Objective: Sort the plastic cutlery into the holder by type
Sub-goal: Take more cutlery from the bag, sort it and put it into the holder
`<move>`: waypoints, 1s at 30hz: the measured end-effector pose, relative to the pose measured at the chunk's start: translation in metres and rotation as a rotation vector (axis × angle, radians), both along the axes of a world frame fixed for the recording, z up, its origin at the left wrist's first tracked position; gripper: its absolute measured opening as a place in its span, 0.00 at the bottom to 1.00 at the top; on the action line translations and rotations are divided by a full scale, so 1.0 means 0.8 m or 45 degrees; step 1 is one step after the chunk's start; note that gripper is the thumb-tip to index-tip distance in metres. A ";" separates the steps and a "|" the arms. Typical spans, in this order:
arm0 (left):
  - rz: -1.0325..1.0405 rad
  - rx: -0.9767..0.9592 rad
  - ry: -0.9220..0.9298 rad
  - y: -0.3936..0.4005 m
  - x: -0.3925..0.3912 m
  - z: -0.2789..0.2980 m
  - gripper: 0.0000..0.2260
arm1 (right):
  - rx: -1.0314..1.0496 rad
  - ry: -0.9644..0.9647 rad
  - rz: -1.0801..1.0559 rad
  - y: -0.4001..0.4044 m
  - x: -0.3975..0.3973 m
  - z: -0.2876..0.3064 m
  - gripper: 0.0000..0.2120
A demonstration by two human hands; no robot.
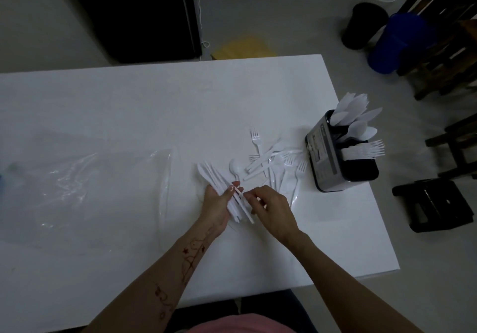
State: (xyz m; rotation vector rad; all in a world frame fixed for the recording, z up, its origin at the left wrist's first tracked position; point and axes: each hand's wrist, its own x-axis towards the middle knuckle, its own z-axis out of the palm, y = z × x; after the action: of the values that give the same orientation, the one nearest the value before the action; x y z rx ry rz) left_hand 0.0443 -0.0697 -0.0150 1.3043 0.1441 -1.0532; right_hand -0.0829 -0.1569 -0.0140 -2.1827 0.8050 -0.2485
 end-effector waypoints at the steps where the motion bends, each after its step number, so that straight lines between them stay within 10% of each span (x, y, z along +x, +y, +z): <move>1: 0.078 0.023 -0.007 0.003 0.001 0.000 0.12 | -0.028 0.019 -0.043 -0.001 0.003 -0.001 0.09; 14: 0.240 0.111 -0.056 0.037 0.025 0.002 0.17 | -0.290 0.435 0.205 0.032 0.058 -0.027 0.20; 20: 0.242 0.048 -0.005 0.036 0.027 0.003 0.15 | -0.222 0.595 -0.441 0.003 0.021 -0.010 0.19; 30: 0.081 0.035 0.014 0.027 0.018 0.001 0.18 | -0.236 0.757 -0.681 -0.015 0.010 -0.008 0.15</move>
State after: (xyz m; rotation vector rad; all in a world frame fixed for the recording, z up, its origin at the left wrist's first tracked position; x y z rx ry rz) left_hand 0.0590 -0.0480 -0.0144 1.3108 0.2080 -1.0071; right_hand -0.0750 -0.1691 -0.0204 -2.1917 1.7611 0.0818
